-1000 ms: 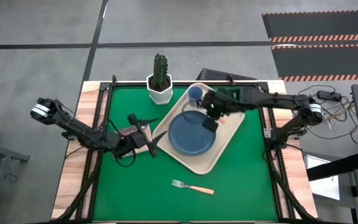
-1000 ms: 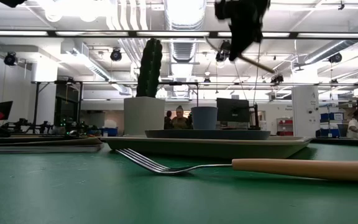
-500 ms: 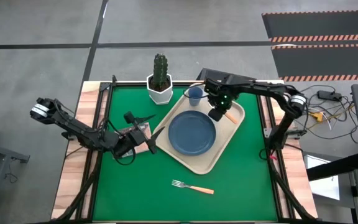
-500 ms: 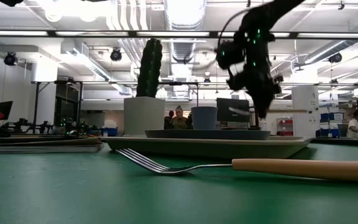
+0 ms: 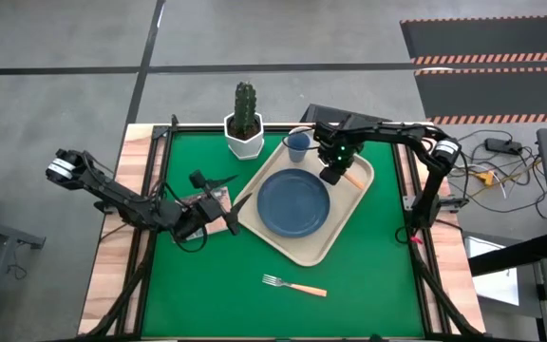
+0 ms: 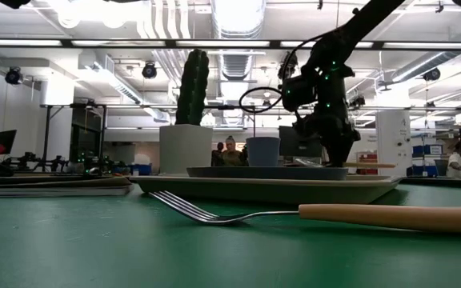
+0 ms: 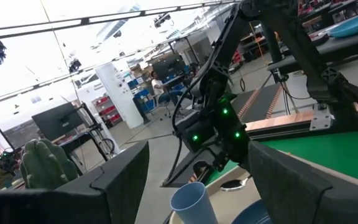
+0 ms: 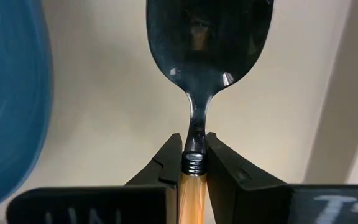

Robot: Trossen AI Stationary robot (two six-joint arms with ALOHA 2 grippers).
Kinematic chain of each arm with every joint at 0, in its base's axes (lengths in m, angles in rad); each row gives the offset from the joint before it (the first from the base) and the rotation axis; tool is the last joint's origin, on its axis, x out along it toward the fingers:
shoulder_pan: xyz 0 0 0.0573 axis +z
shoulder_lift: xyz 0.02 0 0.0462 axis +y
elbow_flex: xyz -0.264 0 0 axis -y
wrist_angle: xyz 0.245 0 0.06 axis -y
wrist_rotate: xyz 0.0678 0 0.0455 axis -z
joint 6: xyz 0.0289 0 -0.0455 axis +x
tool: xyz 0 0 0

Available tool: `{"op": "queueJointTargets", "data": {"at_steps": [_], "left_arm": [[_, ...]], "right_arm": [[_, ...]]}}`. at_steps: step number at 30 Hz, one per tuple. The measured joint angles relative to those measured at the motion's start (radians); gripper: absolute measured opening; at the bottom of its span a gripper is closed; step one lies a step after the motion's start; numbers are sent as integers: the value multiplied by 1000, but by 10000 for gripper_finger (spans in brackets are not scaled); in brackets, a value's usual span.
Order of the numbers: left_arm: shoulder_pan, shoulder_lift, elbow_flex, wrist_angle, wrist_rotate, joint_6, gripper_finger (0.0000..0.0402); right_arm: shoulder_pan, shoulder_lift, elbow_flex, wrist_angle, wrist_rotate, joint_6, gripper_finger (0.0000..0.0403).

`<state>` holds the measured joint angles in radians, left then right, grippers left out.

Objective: Pick and place plate/cup/fork/spoon on tray
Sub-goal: Put the orange spoon on the right of the white tray, then put the orange fork beside the dark blue plate on the white tray

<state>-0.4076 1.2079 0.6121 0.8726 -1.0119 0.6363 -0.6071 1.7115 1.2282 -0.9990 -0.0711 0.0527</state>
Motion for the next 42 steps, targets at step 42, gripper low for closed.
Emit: {"op": "queueJointTargets", "data": {"at_steps": [42], "left_arm": [[0, 0, -2, 0, 0, 0, 254]], "right_arm": [[-7, 13, 1, 64, 100, -39, 130]]}}
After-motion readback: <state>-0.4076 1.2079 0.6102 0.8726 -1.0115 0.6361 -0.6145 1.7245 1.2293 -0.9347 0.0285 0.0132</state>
